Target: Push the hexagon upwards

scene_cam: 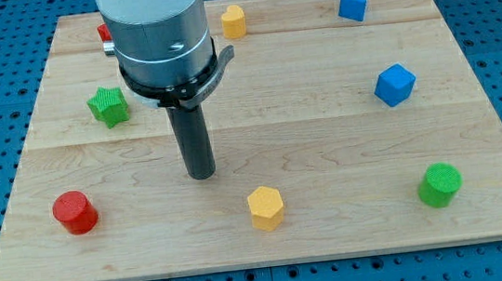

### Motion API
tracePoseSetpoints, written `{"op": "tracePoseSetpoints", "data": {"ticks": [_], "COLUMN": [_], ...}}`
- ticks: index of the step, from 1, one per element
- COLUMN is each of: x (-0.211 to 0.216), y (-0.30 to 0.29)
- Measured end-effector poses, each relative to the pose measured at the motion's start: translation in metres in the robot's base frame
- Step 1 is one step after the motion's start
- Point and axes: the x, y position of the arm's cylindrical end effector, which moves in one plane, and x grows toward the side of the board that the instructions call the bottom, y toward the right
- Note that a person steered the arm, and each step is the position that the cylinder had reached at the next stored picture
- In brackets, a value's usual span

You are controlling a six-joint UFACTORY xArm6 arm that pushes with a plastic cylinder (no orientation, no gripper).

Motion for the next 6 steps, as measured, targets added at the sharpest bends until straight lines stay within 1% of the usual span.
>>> {"op": "tracePoseSetpoints", "data": {"ticks": [4, 6], "x": [0.0, 0.04], "y": [0.0, -0.002]}}
